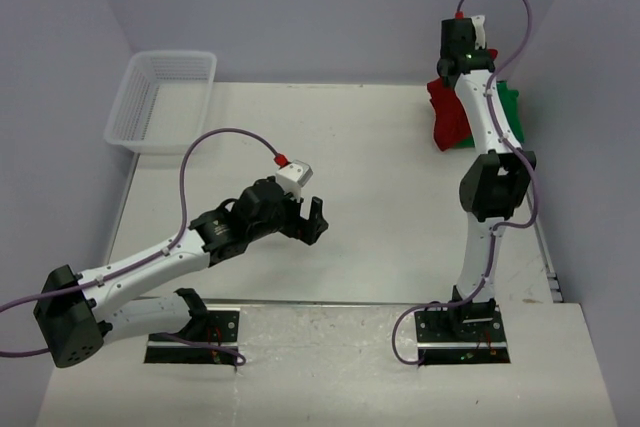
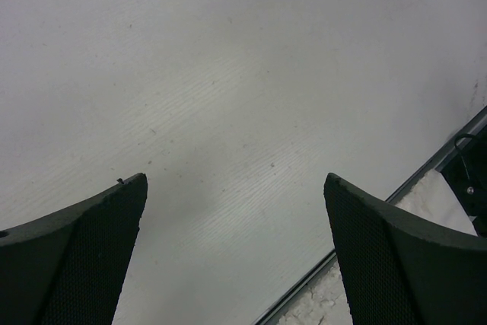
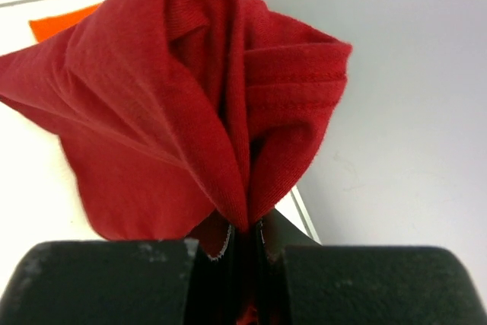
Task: Fold and stack the t-shirts
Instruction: Put the neatly folded tshirt into the corner of the board with the right arm
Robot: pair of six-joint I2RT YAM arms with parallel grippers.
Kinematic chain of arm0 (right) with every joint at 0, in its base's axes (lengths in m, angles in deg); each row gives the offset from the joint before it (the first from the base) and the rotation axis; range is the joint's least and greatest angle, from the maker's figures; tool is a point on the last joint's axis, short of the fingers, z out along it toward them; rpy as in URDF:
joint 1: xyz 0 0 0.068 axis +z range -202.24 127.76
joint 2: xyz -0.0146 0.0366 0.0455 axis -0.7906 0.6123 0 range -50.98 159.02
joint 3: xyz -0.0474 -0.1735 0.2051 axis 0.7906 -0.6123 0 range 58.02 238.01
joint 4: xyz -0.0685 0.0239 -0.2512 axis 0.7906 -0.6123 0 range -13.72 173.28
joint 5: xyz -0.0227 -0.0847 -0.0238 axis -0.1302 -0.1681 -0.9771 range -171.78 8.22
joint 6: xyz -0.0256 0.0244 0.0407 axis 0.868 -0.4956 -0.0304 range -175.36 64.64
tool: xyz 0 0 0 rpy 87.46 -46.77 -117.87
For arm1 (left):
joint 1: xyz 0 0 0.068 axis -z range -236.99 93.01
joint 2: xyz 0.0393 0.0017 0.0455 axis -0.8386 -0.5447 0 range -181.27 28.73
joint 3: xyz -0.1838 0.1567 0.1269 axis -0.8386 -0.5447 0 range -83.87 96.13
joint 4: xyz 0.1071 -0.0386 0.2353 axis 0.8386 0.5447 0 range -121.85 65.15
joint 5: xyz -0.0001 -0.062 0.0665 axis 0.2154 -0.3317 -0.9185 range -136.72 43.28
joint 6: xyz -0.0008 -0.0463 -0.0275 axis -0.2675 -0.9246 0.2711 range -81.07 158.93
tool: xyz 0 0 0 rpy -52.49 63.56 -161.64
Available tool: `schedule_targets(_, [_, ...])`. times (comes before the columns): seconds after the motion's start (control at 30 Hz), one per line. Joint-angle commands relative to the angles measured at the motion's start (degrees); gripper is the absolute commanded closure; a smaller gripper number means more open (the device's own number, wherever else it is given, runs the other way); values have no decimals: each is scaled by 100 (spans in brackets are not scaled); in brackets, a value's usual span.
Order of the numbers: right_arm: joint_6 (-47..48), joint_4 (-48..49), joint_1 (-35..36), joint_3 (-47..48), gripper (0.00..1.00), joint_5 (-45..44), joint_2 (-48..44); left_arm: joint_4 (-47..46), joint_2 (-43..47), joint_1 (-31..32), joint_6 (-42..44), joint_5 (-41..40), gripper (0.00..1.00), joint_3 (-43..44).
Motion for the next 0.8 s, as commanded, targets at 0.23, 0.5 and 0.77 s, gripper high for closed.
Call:
schedule_targets(0.23, [-139,216,-299,289,100,-270,777,-87,223,-47,-5,168,3,-139])
schedule_targets(0.5, [-403,548,-440,-50,100,-403,569,-200,136,-56,-41,282,3,-156])
schedule_targets(0.77, [10,944,-449,79,100,-482,270,-315,4,-56,-58,370,3,-174])
